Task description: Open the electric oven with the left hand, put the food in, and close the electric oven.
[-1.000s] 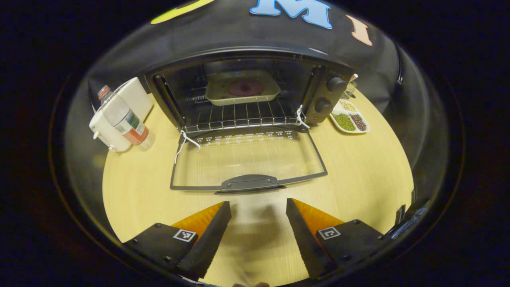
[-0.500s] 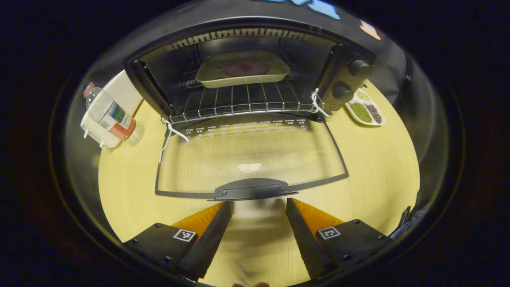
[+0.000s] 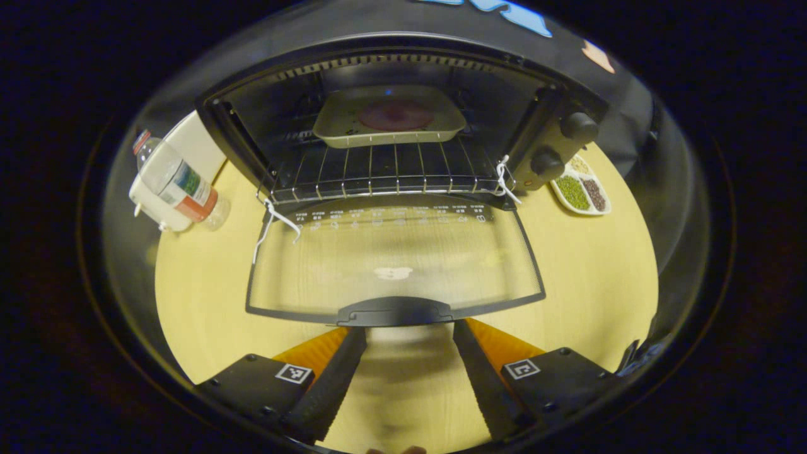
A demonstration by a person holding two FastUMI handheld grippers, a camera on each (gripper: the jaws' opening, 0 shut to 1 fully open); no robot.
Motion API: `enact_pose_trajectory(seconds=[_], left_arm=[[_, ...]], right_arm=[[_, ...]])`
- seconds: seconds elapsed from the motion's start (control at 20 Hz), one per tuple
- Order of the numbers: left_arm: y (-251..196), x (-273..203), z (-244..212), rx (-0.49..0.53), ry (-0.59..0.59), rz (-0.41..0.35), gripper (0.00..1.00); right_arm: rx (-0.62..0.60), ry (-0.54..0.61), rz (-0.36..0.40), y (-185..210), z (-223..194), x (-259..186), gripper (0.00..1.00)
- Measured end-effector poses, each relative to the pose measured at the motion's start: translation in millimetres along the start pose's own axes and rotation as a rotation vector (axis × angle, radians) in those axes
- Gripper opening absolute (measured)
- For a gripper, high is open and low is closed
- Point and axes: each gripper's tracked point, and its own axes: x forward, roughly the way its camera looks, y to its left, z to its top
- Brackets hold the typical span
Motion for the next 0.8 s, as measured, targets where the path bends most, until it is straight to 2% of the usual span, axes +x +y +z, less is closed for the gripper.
enact_pose_trajectory(seconds=[0.1,0.2,0.35,0.4,0.45,0.5,0.6,0.65,0.8], left_arm=[[1.1,-6.9,1.6,0.011,-0.007,0.001,0.91],[-0.6,-11.2,4.1,0.005,-0.017,0.002,0.98],[0.3,-26.5,10.2,0.01,-0.044,0.006,0.97],[-0.1,-32.3,13.6,0.011,-0.056,0.005,0.91],[-0.3,-38.1,15.7,0.013,-0.071,0.004,0.98],[-0.8,-41.7,18.6,0.016,-0.083,0.001,0.94],[-2.0,-45.3,21.1,0.011,-0.098,-0.009,0.98],[-2.0,-47.8,23.5,0.008,-0.106,-0.009,0.94],[-1.5,-56.6,32.0,0.02,-0.138,-0.006,0.94]], right_arm=[[0.0,0.005,0.001,1.4,-1.3,0.0,0.83],[-0.002,0.005,0.0,2.6,-1.7,-1.8,0.83],[-0.003,0.001,-0.001,0.8,-1.3,-4.0,0.83],[0.0,0.002,-0.001,0.8,-0.8,-4.4,0.83],[0.004,0.003,0.0,1.4,-0.3,-3.1,0.83],[0.007,0.004,0.002,2.2,-1.3,-2.7,0.83],[0.013,0.007,0.01,6.4,-2.9,-2.6,0.83],[0.013,0.009,0.015,8.7,-3.4,-3.9,0.83],[0.001,-0.004,0.029,12.8,1.1,-3.9,0.83]])
